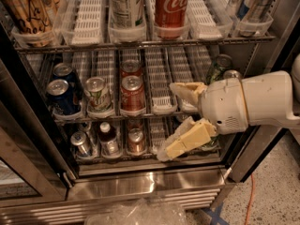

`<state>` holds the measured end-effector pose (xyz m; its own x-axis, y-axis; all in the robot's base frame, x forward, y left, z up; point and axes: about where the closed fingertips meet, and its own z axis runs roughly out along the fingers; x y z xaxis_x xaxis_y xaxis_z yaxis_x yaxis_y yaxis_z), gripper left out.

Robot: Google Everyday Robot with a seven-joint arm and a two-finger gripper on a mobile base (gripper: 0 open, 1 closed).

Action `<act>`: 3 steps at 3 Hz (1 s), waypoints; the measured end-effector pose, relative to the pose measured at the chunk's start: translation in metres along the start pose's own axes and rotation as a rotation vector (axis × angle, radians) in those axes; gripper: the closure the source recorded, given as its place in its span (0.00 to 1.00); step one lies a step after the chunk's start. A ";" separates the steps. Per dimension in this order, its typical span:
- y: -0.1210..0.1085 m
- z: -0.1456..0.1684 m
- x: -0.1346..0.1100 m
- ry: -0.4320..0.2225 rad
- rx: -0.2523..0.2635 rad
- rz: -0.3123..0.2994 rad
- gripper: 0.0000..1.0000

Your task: Pick coke can from bottom shelf of fridge

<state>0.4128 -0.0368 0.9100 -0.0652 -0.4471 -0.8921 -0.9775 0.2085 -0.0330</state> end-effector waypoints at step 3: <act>-0.017 0.018 0.015 -0.136 0.118 0.039 0.00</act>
Offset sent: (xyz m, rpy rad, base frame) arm 0.0175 -0.0080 -0.0105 0.1093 -0.0420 -0.1016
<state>0.4318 -0.0313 0.8894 -0.0666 -0.3165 -0.9463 -0.9439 0.3274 -0.0431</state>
